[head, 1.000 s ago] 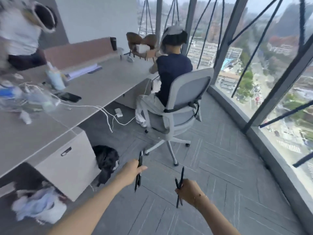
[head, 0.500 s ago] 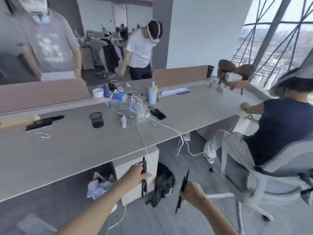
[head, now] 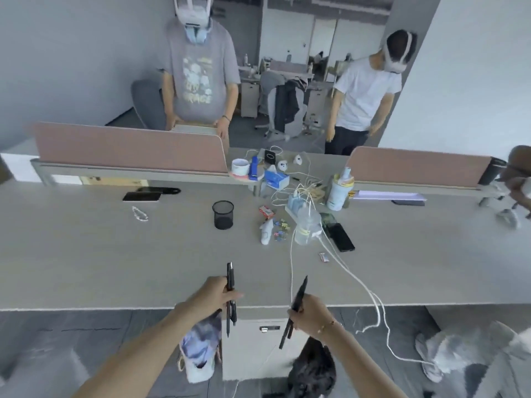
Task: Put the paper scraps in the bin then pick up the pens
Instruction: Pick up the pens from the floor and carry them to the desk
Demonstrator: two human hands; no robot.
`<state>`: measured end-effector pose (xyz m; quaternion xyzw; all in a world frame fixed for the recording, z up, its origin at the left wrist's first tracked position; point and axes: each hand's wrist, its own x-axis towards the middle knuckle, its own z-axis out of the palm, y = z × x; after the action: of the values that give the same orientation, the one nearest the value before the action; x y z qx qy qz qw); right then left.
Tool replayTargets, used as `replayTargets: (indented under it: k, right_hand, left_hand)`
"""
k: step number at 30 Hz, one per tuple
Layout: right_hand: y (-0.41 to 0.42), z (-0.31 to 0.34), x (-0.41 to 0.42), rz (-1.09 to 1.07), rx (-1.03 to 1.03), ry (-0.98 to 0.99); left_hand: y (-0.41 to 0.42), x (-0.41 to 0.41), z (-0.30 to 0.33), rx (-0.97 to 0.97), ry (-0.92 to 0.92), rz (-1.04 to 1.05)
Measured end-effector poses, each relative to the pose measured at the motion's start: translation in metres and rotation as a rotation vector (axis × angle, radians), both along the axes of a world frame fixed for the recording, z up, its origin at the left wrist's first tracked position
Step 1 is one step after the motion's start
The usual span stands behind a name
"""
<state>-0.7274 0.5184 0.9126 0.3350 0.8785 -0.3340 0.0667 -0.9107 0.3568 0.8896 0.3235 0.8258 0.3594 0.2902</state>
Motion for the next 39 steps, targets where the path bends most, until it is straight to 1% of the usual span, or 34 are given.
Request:
replayTargets:
  k: [3, 6, 9, 13, 19, 26, 30, 34, 37, 39]
  right_hand:
    - [0.033, 0.005, -0.044, 0.045, 0.009, 0.054]
    - [0.056, 0.009, -0.083, 0.109, 0.018, 0.05]
    - [0.075, 0.007, -0.118, 0.161, -0.018, 0.043]
    - [0.097, 0.005, -0.162, 0.159, -0.09, 0.055]
    - [0.12, -0.007, -0.237, 0.173, -0.087, 0.017]
    - [0.151, 0.002, -0.345, 0.098, -0.015, 0.128]
    - [0.171, 0.01, -0.411, 0.004, -0.054, 0.167]
    - [0.181, -0.002, -0.466, -0.017, -0.066, 0.118]
    - [0.185, -0.026, -0.497, -0.021, -0.068, 0.085]
    - [0.187, -0.042, -0.51, 0.018, -0.064, 0.036]
  left_hand:
    - [0.021, -0.025, -0.002, 0.002, 0.031, 0.081]
    - [0.033, -0.054, -0.004, 0.017, 0.024, 0.16]
    - [0.046, -0.085, 0.002, 0.017, 0.021, 0.215]
    - [0.066, -0.125, 0.009, 0.042, 0.008, 0.24]
    - [0.087, -0.197, 0.002, 0.003, 0.025, 0.208]
    - [0.14, -0.304, 0.016, 0.034, 0.085, 0.195]
    - [0.177, -0.365, 0.021, 0.067, 0.108, 0.208]
    - [0.206, -0.409, 0.001, 0.026, 0.083, 0.144]
    - [0.219, -0.431, -0.028, -0.026, 0.058, 0.098]
    - [0.224, -0.437, -0.043, -0.044, 0.054, 0.059]
